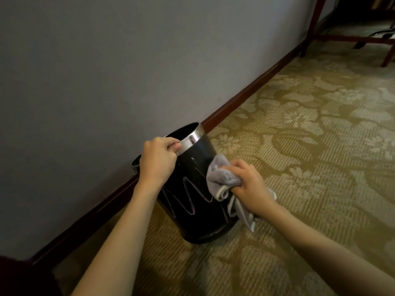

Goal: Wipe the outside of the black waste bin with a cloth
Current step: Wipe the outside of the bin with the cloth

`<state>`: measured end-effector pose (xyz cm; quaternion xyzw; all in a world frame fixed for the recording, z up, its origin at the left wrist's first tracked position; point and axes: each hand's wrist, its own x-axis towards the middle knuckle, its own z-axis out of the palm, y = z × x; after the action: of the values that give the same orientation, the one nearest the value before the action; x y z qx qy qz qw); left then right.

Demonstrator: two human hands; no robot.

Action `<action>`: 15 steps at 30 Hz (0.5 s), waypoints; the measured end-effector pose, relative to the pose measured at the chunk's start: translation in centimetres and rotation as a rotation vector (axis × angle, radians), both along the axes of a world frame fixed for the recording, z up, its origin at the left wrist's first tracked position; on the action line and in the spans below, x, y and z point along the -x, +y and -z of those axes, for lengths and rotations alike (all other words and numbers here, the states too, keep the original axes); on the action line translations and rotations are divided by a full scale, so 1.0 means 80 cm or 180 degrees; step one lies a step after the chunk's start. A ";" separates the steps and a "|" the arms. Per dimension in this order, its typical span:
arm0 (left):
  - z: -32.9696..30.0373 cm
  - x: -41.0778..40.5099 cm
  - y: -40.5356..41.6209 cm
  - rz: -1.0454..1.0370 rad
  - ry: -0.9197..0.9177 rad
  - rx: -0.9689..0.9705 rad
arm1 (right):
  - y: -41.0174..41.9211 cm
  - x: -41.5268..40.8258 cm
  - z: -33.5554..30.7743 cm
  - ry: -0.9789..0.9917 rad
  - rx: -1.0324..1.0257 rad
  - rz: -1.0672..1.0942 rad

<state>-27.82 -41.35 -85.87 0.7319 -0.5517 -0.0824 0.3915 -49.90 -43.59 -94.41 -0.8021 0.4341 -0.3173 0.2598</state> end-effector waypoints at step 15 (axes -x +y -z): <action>0.000 -0.017 0.001 -0.0101 0.0114 -0.0091 | 0.027 0.064 0.057 0.1194 0.0274 -0.0526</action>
<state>-26.43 -41.24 -85.83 0.7445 -0.5316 -0.0971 0.3920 -55.00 -41.43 -98.98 -0.8904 0.3937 -0.1583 0.1649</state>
